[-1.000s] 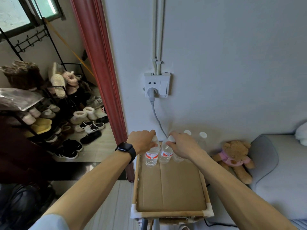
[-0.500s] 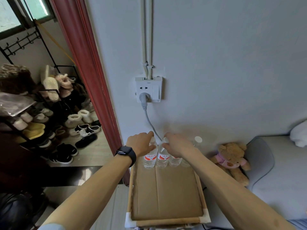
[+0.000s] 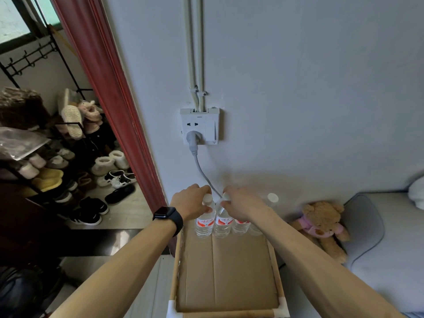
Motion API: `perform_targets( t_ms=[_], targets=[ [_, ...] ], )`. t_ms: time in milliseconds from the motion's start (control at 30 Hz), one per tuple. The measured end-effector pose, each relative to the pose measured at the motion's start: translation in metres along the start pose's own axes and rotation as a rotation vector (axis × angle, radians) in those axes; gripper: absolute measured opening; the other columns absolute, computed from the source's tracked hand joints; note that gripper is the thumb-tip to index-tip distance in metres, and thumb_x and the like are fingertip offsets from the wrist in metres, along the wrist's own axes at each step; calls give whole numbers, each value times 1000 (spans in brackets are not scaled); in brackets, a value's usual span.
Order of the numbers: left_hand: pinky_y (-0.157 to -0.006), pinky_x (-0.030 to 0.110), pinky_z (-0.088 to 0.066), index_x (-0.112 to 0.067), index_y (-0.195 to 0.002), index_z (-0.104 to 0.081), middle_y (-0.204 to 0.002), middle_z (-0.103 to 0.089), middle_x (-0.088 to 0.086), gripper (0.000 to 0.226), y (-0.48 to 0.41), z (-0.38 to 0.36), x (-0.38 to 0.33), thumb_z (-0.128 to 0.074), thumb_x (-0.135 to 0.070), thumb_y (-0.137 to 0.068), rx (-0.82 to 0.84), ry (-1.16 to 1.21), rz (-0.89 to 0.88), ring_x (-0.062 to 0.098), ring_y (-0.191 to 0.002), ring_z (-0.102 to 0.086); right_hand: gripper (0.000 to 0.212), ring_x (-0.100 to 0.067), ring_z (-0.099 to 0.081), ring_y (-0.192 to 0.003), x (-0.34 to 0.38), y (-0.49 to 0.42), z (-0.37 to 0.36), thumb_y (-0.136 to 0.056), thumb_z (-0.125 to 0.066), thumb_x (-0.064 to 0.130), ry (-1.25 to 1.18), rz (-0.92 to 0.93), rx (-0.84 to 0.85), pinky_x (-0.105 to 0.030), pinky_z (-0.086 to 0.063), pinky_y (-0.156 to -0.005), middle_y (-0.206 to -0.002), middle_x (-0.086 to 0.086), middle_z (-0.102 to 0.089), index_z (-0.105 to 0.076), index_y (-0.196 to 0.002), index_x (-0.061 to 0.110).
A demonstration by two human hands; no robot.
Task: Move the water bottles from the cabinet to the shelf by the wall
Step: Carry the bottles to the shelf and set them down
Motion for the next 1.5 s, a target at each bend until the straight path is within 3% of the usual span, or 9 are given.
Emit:
perform_targets(
  t_ms=[133, 333, 500, 633, 800, 1033, 1167, 1367, 1500],
  targets=[
    [-79, 36, -54, -27, -116, -59, -107, -69, 0, 42, 0, 0, 7, -75, -42, -81, 9, 106, 25, 21, -92, -63, 35, -30, -59, -100, 1, -1, -2, -94, -46, 40, 20, 22, -5, -40, -52, -80, -114, -9, -63, -51, -121, 19],
    [-73, 30, -48, -27, -115, -57, -104, -69, 0, 39, 4, -3, 4, -75, -39, -83, 12, 161, 31, 20, -89, -61, 35, -32, -59, -101, 1, -1, -6, -96, -45, 40, 59, 40, -49, -41, -51, -81, -115, -10, -63, -49, -122, 16],
    [-71, 31, -47, -27, -114, -54, -102, -67, 2, 35, 8, -8, 6, -73, -34, -85, 38, 258, 50, 21, -83, -60, 41, -40, -57, -108, 0, 2, -13, -99, -39, 35, 30, 22, -56, -44, -48, -84, -121, -17, -62, -40, -135, 15],
    [-74, 33, -48, -26, -116, -53, -104, -67, 3, 37, 10, -8, 4, -72, -34, -85, 24, 257, 58, 23, -88, -61, 51, -41, -57, -108, -2, 5, -13, -99, -38, 37, -4, 33, -75, -46, -49, -87, -121, -18, -63, -30, -146, 19],
    [-81, 35, -49, -27, -117, -54, -114, -68, 1, 37, 11, -9, 6, -71, -37, -86, -13, 279, 81, 24, -96, -62, 45, -39, -59, -103, -2, 6, -10, -101, -39, 42, -3, 41, -132, -44, -49, -83, -114, -17, -66, -39, -139, 19],
    [-82, 38, -52, -28, -125, -48, -115, -62, -1, 47, 13, -17, 12, -67, -40, -83, 17, 310, 94, 19, -96, -60, 51, -37, -61, -95, 2, 9, -15, -98, -41, 41, -39, 49, -135, -45, -52, -80, -105, -15, -67, -29, -143, 21],
    [-89, 40, -52, -27, -127, -50, -120, -60, -3, 56, 14, -20, 16, -72, -46, -79, 18, 346, 111, 19, -103, -59, 44, -34, -61, -91, 2, 10, -11, -98, -41, 36, -63, 54, -146, -44, -52, -79, -102, -12, -68, -35, -139, 21],
    [-94, 39, -47, -23, -128, -53, -127, -62, 1, 47, 14, -23, 18, -71, -36, -87, -12, 368, 103, 22, -112, -57, 44, -35, -60, -89, 1, 13, -11, -96, -41, 34, -71, 54, -137, -46, -52, -79, -98, -12, -68, -36, -138, 22],
    [-89, 34, -46, -27, -132, -50, -126, -62, -2, 47, 19, -25, 16, -68, -36, -89, -23, 397, 139, 21, -108, -60, 46, -36, -60, -93, -1, 18, -4, -97, -42, 32, -97, 86, -138, -46, -51, -81, -95, -9, -70, -35, -142, 23]
  ],
)
Point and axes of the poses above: each hand's wrist, its own y-axis away from the middle knuckle, its own z-axis out of the back of the hand, x = y × z, the point moved 7 cm from there along -y, towards the middle knuckle
